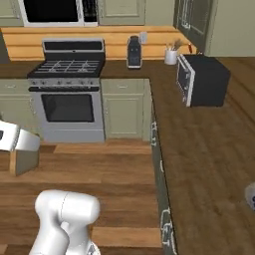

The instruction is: Start the toaster. Once the lever pops up, take the bread to the plate on the dining counter.

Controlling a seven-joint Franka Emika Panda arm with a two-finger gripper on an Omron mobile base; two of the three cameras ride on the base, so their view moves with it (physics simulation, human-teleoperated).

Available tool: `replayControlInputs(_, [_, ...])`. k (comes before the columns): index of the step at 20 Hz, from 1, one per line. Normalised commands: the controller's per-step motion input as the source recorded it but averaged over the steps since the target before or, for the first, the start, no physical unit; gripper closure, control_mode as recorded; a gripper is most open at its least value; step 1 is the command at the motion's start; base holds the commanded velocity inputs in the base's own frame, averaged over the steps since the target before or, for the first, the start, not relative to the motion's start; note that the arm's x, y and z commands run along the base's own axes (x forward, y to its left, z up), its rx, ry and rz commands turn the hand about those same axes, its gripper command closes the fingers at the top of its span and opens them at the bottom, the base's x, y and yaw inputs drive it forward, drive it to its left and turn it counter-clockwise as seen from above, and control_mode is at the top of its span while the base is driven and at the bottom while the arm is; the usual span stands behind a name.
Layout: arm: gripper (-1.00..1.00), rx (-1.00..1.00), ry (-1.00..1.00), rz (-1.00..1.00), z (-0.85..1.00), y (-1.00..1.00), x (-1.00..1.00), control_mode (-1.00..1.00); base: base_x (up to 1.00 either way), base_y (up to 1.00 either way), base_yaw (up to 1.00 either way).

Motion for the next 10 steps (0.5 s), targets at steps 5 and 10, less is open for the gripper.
replayControlInputs(5, [1.0,0.0,0.0,0.0,0.0,0.0,0.0,1.0,0.57,0.78,0.61])
replayControlInputs(10, [1.0,0.0,0.0,0.0,0.0,0.0,0.0,1.0,0.49,0.83,0.63])
